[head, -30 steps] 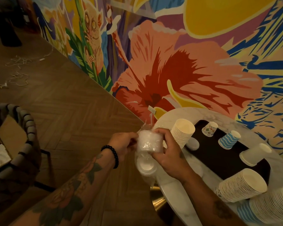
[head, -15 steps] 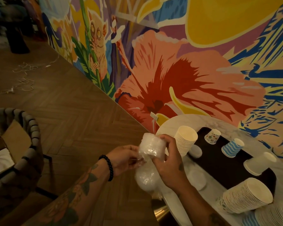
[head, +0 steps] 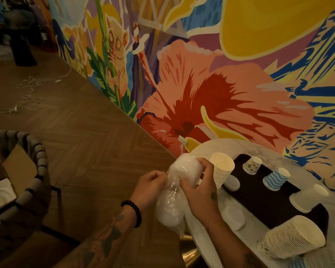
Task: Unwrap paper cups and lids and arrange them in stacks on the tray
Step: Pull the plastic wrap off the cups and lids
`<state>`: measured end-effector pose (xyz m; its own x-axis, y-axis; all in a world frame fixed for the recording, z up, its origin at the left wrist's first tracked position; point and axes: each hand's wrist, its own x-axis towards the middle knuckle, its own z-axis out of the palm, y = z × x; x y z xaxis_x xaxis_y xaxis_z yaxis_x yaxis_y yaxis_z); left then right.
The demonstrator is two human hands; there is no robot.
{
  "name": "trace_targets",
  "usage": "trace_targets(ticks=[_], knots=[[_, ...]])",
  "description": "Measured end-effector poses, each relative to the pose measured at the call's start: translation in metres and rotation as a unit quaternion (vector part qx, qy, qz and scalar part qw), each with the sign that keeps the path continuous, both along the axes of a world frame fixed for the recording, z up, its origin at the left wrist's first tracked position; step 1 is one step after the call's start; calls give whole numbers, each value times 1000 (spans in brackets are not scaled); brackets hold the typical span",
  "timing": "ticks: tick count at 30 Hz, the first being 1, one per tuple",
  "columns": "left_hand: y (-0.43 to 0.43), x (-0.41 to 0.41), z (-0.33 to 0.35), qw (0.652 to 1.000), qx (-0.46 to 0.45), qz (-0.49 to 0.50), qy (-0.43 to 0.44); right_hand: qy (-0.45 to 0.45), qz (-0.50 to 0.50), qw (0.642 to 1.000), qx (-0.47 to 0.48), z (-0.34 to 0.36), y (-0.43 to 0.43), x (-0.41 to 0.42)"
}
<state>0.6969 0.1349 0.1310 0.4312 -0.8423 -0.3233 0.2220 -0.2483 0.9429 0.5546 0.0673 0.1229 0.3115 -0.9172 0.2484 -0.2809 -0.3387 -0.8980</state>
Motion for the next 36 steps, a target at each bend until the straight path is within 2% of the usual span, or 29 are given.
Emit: trace_targets(ticks=[2,5,8,9,11,17,21,27,30,32,34,36], knots=[[0,-1,-3,996,-68,33,-41,-3,-4,1000,12,0,-5,-3],[0,-2,-1,970,-152,18,-192,2,5,1000,20,-1,-9,-3],[-3,-4,-2,920,-166,82,-345,9,-4,1000,12,-2,-7,0],[-4,-4,-4,905,-168,96,-378,12,-9,1000,9,-2,-6,1],[-6,-2,-8,898,-164,97,-396,16,-19,1000,7,-2,-5,4],[-4,-11,-12,895,-190,97,-391,10,-52,999,-5,1,1,16],[-2,-11,-15,913,-214,83,-338,18,-56,998,-31,3,5,20],[5,-17,-21,938,-194,-38,-285,-33,-97,995,8,2,4,19],[5,-10,-18,966,-183,-61,-172,-54,-49,997,36,-1,-3,13],[4,-3,-13,982,-165,-35,-81,-61,-7,996,64,-2,-7,7],[1,5,-10,988,-133,-14,-75,-66,33,993,87,-1,-7,2],[-3,11,-8,986,-96,-39,-132,-79,74,987,117,-1,-5,-3]])
